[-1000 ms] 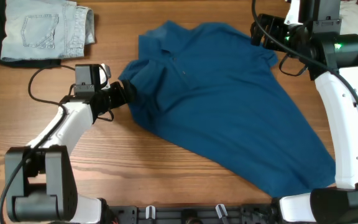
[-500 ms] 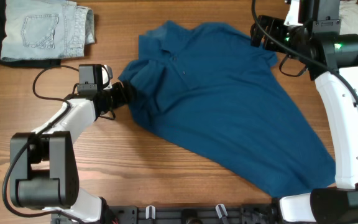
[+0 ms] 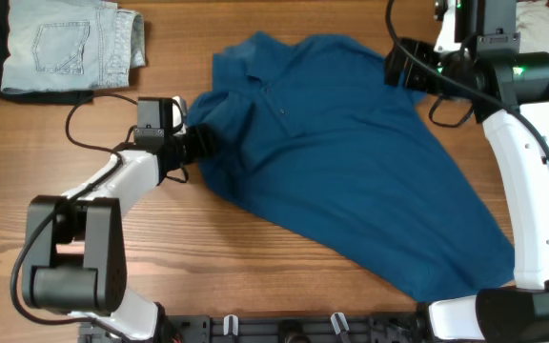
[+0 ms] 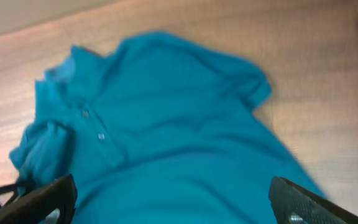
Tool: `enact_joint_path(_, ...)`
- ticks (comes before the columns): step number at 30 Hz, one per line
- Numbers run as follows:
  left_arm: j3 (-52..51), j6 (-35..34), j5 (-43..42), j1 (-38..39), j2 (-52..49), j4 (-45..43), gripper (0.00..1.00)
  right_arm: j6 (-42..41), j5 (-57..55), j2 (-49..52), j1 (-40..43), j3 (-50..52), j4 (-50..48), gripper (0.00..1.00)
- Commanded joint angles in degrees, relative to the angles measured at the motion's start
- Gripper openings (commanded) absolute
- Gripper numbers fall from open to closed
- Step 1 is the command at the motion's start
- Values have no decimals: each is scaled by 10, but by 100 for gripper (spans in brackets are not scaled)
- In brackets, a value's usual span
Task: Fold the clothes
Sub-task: 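Grasp the shirt's lower right hem with the right gripper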
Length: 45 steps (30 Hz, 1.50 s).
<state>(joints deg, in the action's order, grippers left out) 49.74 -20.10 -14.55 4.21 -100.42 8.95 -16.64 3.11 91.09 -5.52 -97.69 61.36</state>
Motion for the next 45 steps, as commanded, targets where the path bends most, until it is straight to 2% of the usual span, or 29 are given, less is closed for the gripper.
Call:
enact_joint_path(1, 6, 3, 27, 2, -23, 5, 78, -20, 21, 5, 0, 6, 26, 100)
enact_joint_path(9, 6, 3, 59, 1, -36, 2, 78, -20, 56, 0, 0, 6, 62, 100)
enact_joint_path(11, 6, 3, 59, 1, -36, -11, 60, -21, 56, -1, 0, 6, 106, 100)
enact_joint_path(16, 6, 3, 59, 1, -36, -24, 38, -91, 14, -8, 0, 6, 198, 98)
enact_joint_path(21, 6, 3, 59, 1, -36, -28, 33, -145, 0, -56, 0, 6, 244, 100)
enact_joint_path(25, 6, 3, 59, 1, -36, -28, 27, -150, 16, -90, 0, 7, 309, 100)
enact_joint_path(27, 6, 3, 59, 1, -36, -29, 26, -107, 84, -103, -1, 26, 308, 100)
enact_joint_path(30, 6, 3, 59, 1, -36, -30, 26, -121, 144, -118, -1, 78, 308, 100)
enact_joint_path(33, 6, 3, 59, 1, -36, -31, 19, -118, 151, -118, -1, 143, 296, 100)
enact_joint_path(39, 6, 3, 59, 1, -36, -36, 19, -75, 190, -113, -1, 282, 234, 100)
enact_joint_path(45, 6, 3, 59, 1, -36, -36, 17, -95, 188, -96, -1, 429, 106, 100)
